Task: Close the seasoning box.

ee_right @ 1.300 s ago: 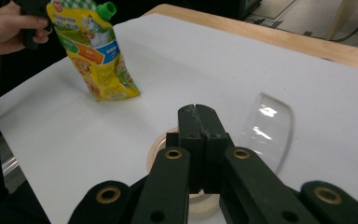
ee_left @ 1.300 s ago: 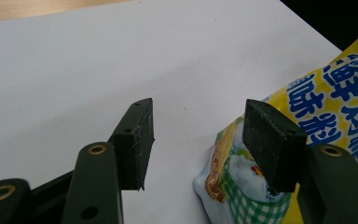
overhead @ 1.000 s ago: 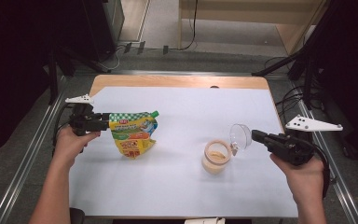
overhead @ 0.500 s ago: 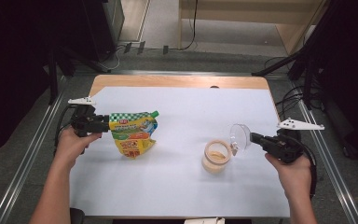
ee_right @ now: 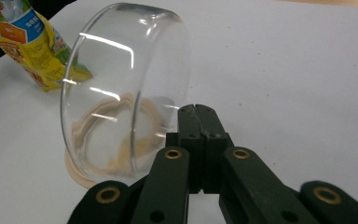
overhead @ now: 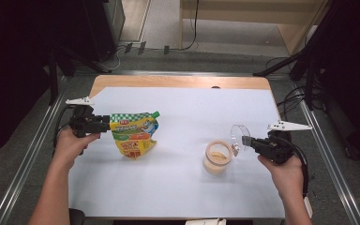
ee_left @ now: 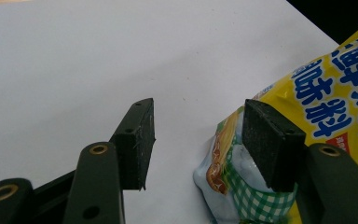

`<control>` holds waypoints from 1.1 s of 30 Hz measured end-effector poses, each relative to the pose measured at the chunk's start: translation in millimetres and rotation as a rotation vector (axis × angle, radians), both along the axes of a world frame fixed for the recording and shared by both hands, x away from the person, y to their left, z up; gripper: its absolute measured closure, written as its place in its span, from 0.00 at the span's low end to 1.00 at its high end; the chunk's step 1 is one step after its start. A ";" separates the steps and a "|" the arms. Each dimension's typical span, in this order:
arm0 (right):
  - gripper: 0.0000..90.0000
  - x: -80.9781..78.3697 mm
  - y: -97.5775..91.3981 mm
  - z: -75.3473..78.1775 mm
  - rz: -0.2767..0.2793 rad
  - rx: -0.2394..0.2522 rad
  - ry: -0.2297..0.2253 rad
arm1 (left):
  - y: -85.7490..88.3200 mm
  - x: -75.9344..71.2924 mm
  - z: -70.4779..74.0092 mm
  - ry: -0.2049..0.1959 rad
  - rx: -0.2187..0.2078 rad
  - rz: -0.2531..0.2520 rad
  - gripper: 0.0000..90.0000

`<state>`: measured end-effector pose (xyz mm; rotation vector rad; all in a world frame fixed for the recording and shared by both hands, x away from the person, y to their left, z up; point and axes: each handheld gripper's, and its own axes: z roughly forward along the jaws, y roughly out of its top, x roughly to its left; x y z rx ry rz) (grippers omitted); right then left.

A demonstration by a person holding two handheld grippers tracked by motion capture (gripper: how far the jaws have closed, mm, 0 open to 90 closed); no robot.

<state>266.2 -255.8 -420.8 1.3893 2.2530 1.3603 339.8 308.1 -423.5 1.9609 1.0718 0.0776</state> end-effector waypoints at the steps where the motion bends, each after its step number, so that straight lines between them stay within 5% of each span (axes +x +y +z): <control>1: 1.00 -0.3 0.7 0.0 0.002 0.008 0.001 | 0.1 0.4 -0.5 0.004 -0.005 0.001 0.50; 19: 0.95 -10.7 23.0 -0.8 0.081 -0.028 -0.033 | -6.9 2.2 -4.2 0.015 0.015 -0.020 0.50; 33: 0.75 -7.8 -7.7 -14.2 0.016 -0.063 -0.044 | -9.8 0.6 -5.0 0.011 0.026 -0.027 0.49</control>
